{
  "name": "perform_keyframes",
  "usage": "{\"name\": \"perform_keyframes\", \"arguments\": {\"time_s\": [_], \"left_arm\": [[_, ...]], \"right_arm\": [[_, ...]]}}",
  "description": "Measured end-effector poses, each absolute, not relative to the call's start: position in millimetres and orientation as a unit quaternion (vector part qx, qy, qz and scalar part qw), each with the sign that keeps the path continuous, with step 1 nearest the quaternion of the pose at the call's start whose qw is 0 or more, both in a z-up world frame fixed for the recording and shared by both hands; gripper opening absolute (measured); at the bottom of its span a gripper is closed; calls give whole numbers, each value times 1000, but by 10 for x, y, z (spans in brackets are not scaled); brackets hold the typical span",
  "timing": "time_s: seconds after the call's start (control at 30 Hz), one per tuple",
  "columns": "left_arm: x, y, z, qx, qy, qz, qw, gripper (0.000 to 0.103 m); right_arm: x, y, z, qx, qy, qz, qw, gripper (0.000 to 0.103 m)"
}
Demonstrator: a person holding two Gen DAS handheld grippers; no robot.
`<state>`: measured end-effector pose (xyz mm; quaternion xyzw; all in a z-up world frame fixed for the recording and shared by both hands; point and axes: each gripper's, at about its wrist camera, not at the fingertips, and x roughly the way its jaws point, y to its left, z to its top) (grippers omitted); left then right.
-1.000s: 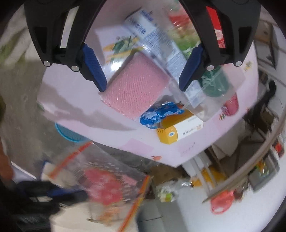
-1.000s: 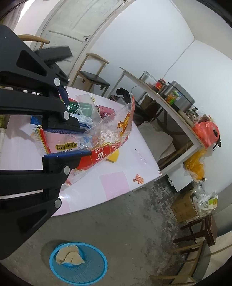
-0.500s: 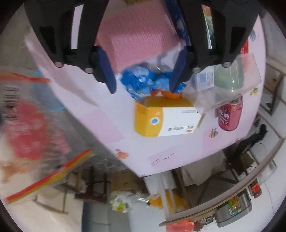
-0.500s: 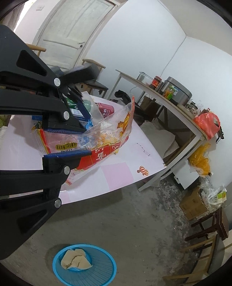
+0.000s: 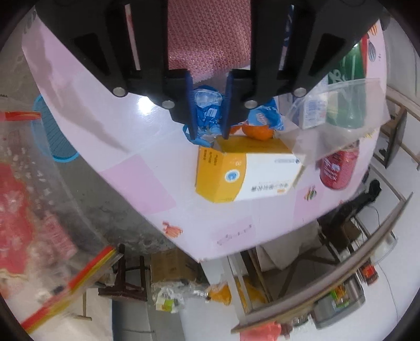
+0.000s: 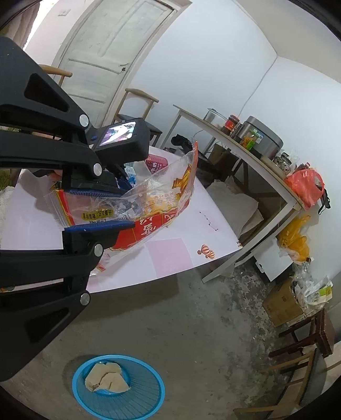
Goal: Collect trash
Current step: 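Grasp the blue plastic wrapper with the left tool while the right tool holds the snack wrapper, then carry both items over the blue wastebasket and open both tools to drop them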
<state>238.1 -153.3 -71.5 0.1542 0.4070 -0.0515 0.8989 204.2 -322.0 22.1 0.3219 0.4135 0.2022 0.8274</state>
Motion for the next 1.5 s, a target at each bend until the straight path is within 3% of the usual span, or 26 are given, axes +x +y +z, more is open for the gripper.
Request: {"name": "perform_keyframes", "arguments": {"time_s": [0.37,0.53,0.67,0.97,1.23,1.27,1.33,1.4,1.5], "left_arm": [[1821,-1549,74,136,296,-100,940,14],[1873,-1584,417,13,339,-242,909,14],[2138,-1857,394,-79,413,-344,839,14],[2759,-3251,-647,-176,617,-414,646,15],[3187,-3980,-1505,-192,676,-358,614,17],[3212,-4049,-1596,-194,681,-352,612,19],[3263,-4155,-1750,-187,695,-340,605,35],[3303,-4207,-1857,-183,705,-332,600,45],[3277,-4244,-1933,-186,710,-323,597,50]], "right_arm": [[1848,-3321,377,320,385,179,847,17],[1612,-3667,401,338,362,123,860,17],[1322,-4029,289,359,354,57,862,17],[1130,-4885,-672,455,391,-58,798,17],[1403,-5565,-1605,516,406,-110,746,19],[1436,-5607,-1661,517,407,-118,744,20],[1505,-5726,-1785,513,402,-126,748,21],[1561,-5804,-1890,510,408,-132,746,27],[1551,-5889,-1996,518,411,-135,738,28]]}}
